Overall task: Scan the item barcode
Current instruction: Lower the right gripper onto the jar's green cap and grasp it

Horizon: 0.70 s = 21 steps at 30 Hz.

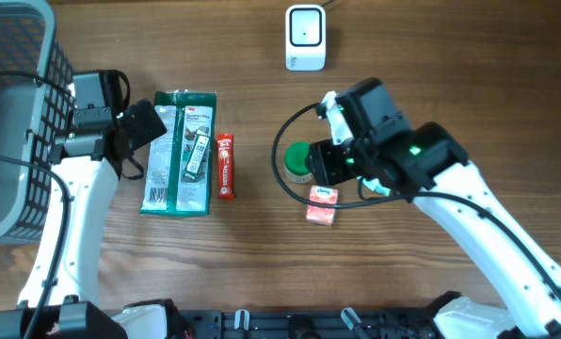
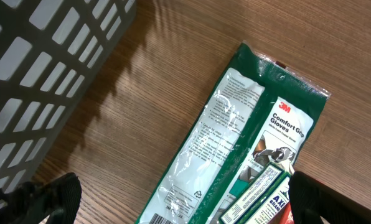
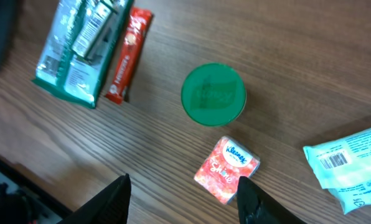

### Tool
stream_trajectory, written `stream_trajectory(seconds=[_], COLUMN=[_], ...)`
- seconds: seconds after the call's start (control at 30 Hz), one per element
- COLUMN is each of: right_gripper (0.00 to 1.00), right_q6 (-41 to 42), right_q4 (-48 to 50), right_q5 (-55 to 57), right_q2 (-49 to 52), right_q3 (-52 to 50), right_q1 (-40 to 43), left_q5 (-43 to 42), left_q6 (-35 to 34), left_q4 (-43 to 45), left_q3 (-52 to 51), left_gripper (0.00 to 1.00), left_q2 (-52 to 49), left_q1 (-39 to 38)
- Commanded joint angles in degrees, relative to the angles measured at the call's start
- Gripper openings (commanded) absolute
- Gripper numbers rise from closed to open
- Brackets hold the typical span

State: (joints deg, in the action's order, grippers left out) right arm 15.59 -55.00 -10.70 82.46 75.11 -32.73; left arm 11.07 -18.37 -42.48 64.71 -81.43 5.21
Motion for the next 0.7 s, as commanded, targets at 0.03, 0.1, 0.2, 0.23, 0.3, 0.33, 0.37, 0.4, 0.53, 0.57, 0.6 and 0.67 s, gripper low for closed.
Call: stream_trajectory(seconds=[0.03, 0.1, 0.2, 0.23, 0.3, 0.33, 0.37, 0.4, 0.53, 0.57, 0.6, 0.67], right_gripper=[0.57, 0.57, 0.57, 0.57, 0.58, 0.58, 0.58, 0.58, 0.58, 0.58, 0.58, 0.58], right_q6=[1.53, 1.53, 1.44, 1.29, 1.05, 1.05, 1.05, 1.03, 1.03, 1.03, 1.01, 0.98], right_q4=[0.31, 0.44, 1.46, 1.97, 3.13, 3.56, 3.98, 4.35, 5.22, 5.27, 5.25, 5.18], right_q5=[2.23, 2.23, 2.47, 2.47, 2.45, 2.45, 2.45, 2.45, 2.45, 2.45, 2.45, 2.43], right_q2=[3.61, 4.39, 4.72, 4.72, 4.7, 4.7, 4.7, 4.7, 4.7, 4.7, 4.66, 4.39], right_q3=[1.05, 1.05, 1.05, 1.05, 1.05, 1.05, 1.05, 1.05, 1.05, 1.05, 1.05, 1.05], right_q1=[-0.31, -0.31, -0.31, -0.31, -0.28, -0.28, -0.2, -0.07, 0.79, 0.98, 1.46, 2.47], left_q5=[-0.09, -0.09, -0.09, -0.09, -0.09, -0.09, -0.09, -0.09, -0.09, -0.09, -0.09, -0.09], left_q6=[-0.52, -0.52, -0.52, -0.52, -0.52, -0.52, -0.52, -0.52, -0.52, -0.52, -0.52, -0.52], left_q4=[0.0, 0.0, 0.0, 0.0, 0.0, 0.0, 0.0, 0.0, 0.0, 0.0, 0.0, 0.0], left_q3=[0.15, 0.17, 0.17, 0.15, 0.15, 0.17, 0.17, 0.17, 0.17, 0.15, 0.15, 0.17], left_gripper=[1.0, 1.0, 1.0, 1.0, 1.0, 1.0, 1.0, 1.0, 1.0, 1.0, 1.0, 1.0], left_q2=[0.31, 0.31, 0.31, 0.31, 0.31, 0.31, 0.31, 0.31, 0.31, 0.31, 0.31, 0.31], left_q1=[0.22, 0.22, 0.22, 0.22, 0.22, 0.22, 0.22, 0.22, 0.22, 0.22, 0.22, 0.22])
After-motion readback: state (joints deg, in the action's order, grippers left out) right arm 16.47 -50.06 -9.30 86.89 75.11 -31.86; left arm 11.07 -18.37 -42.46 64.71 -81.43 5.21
